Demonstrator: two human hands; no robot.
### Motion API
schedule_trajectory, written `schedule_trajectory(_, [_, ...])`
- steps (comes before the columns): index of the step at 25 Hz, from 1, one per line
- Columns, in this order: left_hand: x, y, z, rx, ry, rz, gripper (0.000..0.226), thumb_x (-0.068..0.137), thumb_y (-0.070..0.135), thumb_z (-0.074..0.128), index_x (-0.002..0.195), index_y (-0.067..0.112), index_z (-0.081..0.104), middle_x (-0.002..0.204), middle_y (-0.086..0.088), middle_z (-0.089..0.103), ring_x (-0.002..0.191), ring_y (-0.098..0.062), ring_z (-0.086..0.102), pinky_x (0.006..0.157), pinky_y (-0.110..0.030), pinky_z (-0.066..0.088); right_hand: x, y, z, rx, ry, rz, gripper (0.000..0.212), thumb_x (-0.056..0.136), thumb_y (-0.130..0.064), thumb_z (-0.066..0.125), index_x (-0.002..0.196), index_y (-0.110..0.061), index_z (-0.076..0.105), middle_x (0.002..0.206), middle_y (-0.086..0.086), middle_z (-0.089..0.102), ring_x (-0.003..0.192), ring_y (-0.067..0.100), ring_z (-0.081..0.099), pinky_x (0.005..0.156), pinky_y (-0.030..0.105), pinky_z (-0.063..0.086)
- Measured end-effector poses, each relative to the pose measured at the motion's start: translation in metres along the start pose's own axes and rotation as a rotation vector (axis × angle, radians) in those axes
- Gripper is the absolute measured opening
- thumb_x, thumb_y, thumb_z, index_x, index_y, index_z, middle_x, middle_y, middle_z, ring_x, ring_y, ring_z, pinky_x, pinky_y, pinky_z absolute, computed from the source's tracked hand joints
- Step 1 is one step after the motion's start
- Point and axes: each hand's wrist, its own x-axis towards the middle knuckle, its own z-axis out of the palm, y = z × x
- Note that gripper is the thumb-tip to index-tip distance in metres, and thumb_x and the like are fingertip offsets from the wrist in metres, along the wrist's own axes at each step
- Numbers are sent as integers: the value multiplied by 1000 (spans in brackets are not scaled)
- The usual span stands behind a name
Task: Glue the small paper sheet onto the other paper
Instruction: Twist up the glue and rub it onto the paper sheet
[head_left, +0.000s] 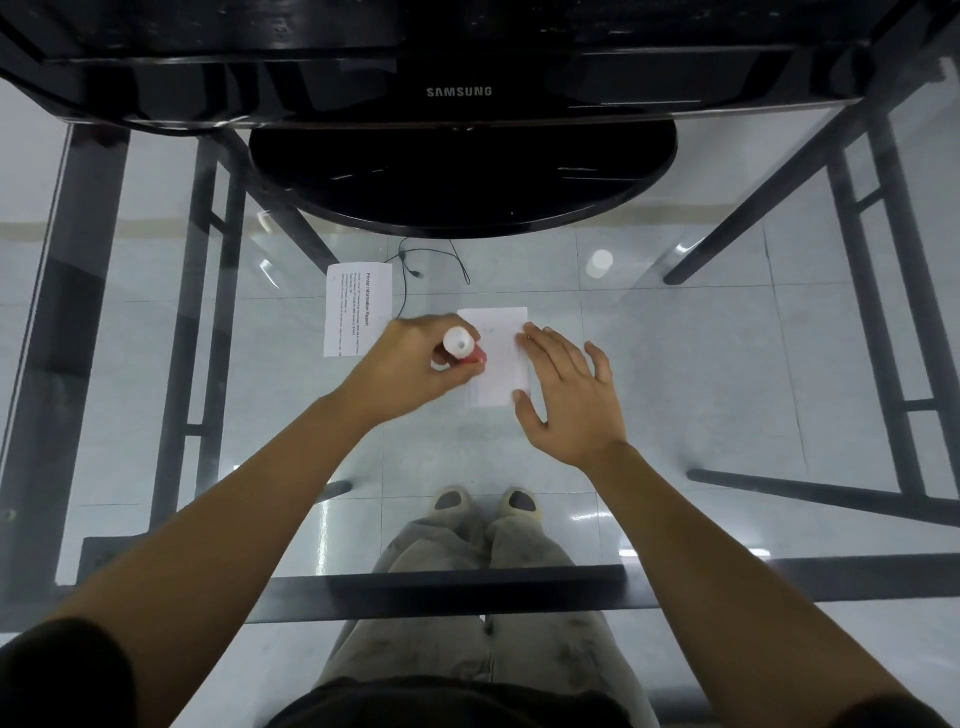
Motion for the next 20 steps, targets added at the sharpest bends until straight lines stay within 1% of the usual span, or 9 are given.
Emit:
schedule_trajectory(2, [10,-4,-7,22,109,-38,20,76,22,75,91,15,64,79,11,62,64,5,57,65,0,40,0,0,0,4,-5,1,60,88,-47,38,140,-18,34,148,3,36,137,21,31,113,44,11])
schedule_trajectory(3, [12,-5,-7,25,131,-45,21,76,22,75,91,14,64,79,11,62,64,5,57,65,0,40,0,0,0,6,-5,2,60,87,-48,38,139,-18,35,149,3,36,137,21,31,113,44,10])
schedule_trajectory(7, [7,3,5,19,-9,11,22,74,28,77,90,17,65,78,10,64,64,9,57,63,-1,41,0,0,-1,34,17,8,55,86,-47,42,133,-17,43,147,3,39,136,21,34,113,45,12])
schedule_trajectory(8, [9,3,5,19,-19,9,22,74,28,77,90,17,65,77,10,64,64,9,57,63,-1,41,0,0,-1,35,20,8,54,86,-47,42,131,-18,44,146,3,39,136,21,34,113,45,13])
schedule_trajectory(13, [31,-4,-8,26,133,-115,23,76,27,74,94,17,64,79,7,65,67,-2,59,63,-6,41,-1,0,0,24,15,3,51,87,-47,42,129,-17,46,147,2,38,136,21,33,113,44,12])
schedule_trajectory(14, [30,-3,-7,7,112,-106,22,75,28,75,92,18,64,76,9,65,67,0,59,62,-5,41,-1,0,0,27,12,4,52,87,-47,41,130,-18,46,147,2,38,136,20,32,113,45,11])
schedule_trajectory(17, [22,4,2,-26,-42,-32,21,74,27,76,89,19,64,76,13,62,70,13,56,62,0,39,-1,0,0,37,11,12,52,87,-49,40,129,-19,47,147,1,38,136,20,32,113,45,11])
schedule_trajectory(18, [23,3,2,-21,-45,-32,21,74,27,76,90,19,64,75,13,62,70,14,56,61,0,39,0,0,0,36,10,13,52,87,-49,40,129,-19,47,147,2,38,136,20,33,113,45,11])
schedule_trajectory(20, [30,0,-3,2,36,-85,21,75,28,75,90,19,63,74,12,62,67,8,58,59,-3,40,-1,0,1,27,7,12,51,87,-48,41,128,-18,48,148,2,38,136,20,32,113,45,11])
